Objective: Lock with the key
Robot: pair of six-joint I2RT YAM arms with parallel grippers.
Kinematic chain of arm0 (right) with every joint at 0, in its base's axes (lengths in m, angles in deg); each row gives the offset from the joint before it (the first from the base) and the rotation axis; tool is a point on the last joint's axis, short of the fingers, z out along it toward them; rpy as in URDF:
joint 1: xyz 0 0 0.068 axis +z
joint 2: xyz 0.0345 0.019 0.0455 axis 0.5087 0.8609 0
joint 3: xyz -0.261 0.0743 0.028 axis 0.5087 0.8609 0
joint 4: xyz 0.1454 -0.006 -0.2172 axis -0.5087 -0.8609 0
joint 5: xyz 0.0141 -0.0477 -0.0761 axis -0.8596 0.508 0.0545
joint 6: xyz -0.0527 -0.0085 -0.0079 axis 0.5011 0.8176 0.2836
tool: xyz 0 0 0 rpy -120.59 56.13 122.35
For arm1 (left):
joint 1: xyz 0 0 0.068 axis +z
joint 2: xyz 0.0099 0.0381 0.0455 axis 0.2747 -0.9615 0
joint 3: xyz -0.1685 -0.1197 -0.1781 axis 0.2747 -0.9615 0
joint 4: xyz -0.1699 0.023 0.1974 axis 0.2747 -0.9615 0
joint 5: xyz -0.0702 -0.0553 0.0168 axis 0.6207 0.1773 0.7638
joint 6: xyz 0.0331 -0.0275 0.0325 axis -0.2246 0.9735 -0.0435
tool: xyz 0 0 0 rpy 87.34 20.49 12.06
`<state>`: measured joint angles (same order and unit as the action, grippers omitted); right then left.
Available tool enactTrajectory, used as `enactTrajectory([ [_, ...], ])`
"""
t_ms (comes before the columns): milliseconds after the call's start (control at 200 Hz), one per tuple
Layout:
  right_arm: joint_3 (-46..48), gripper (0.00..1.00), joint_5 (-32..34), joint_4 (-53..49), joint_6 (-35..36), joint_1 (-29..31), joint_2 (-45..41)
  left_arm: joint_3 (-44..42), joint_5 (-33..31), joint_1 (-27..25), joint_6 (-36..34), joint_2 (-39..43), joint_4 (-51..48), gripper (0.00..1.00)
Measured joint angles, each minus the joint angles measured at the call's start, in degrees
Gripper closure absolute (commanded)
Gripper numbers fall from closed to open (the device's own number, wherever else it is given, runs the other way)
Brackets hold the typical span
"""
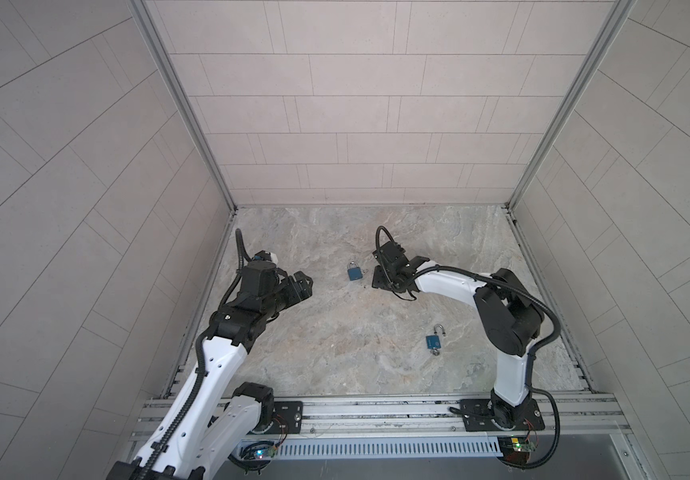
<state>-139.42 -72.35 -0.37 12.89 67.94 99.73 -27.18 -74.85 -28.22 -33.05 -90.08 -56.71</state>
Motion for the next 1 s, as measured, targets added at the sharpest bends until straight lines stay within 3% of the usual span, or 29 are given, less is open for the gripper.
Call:
enactTrajectory([
  [110,6.4,0.35,1.5,-2.1,0.8,0.5,-9.9,-1.0,-0.3,0.0,0.4,2.1,-1.8,0.09],
  [155,9.3,0.22,1.9,-3.0,1.0,0.7,-14.0,-1.4,-0.4,0.0,0.7,2.8,-2.4,0.09],
  [265,16.5,0.17,2.8,-5.2,0.9,0.7,-22.5,-3.3,-0.7,0.0,1.5,5.0,-3.7,0.09],
  [290,18.1,0.03,3.0,-5.6,0.9,0.7,-24.0,-3.7,-0.8,0.0,1.7,5.4,-3.9,0.08],
  [310,19.4,0.01,3.0,-6.0,0.5,0.7,-25.2,-4.0,-1.0,0.0,1.8,5.9,-4.2,0.06],
  [530,29.6,0.01,2.8,-11.0,0.7,1.1,-32.5,-7.1,-2.5,0.0,4.5,9.1,-5.7,0.05],
  [575,31.1,0.01,2.8,-11.8,0.6,1.3,-33.7,-7.7,-2.6,0.0,5.2,9.5,-5.8,0.00],
  [911,38.6,0.00,2.5,-14.3,-0.3,3.0,-40.1,-8.5,-4.1,0.0,9.5,7.6,-8.6,0.00],
  [1001,40.0,0.05,2.1,-14.5,-0.6,4.0,-40.2,-8.5,-4.5,0.0,10.2,8.5,-9.0,0.00],
])
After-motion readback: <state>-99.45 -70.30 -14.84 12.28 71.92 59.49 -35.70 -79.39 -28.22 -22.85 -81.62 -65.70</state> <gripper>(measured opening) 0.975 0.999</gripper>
